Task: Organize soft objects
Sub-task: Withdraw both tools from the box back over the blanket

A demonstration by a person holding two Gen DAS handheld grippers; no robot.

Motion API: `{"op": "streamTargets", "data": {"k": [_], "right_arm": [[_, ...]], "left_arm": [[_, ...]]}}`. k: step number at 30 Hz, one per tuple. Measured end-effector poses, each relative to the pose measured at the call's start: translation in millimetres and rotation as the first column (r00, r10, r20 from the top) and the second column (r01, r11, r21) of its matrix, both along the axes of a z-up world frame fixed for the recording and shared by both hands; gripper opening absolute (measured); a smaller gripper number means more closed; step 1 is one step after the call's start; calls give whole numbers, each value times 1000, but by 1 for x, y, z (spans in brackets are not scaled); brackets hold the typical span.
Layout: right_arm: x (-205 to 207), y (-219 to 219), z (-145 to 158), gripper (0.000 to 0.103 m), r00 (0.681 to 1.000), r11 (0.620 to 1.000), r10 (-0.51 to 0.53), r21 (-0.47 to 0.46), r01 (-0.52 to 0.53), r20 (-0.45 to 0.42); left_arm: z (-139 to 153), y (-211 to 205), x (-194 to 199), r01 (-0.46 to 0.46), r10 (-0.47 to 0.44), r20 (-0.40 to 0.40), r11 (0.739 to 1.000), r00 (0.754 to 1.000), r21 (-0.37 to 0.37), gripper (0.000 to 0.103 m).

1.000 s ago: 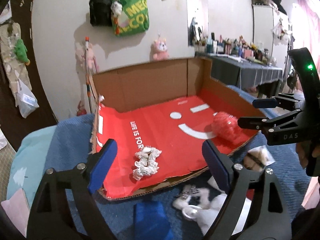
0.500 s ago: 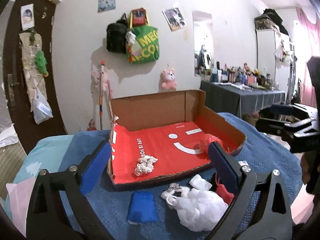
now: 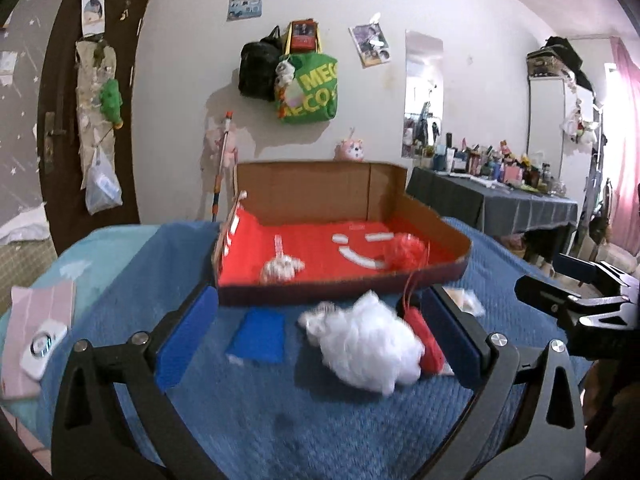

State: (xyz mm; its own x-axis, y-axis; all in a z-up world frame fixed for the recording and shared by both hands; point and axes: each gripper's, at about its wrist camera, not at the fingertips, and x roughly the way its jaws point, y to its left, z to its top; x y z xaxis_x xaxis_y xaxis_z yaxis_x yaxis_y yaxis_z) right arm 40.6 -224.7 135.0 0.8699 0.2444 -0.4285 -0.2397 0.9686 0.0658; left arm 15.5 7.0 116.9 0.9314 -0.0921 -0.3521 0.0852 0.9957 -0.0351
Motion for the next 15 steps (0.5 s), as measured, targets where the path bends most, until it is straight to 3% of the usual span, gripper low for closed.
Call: {"op": "streamTargets", "data": {"k": [10,15], "right_arm": [[-18,11,-51,103,999,1000,-15,-21,15,-30],[-13,14,-73,103,994,1000,-11,1,11,-107]], "left_arm": [[-44,-5,-2,-32,34,-92,999,995,17,103],[-60,-3,3,-42,43,-145,999,988,6,103]]}}
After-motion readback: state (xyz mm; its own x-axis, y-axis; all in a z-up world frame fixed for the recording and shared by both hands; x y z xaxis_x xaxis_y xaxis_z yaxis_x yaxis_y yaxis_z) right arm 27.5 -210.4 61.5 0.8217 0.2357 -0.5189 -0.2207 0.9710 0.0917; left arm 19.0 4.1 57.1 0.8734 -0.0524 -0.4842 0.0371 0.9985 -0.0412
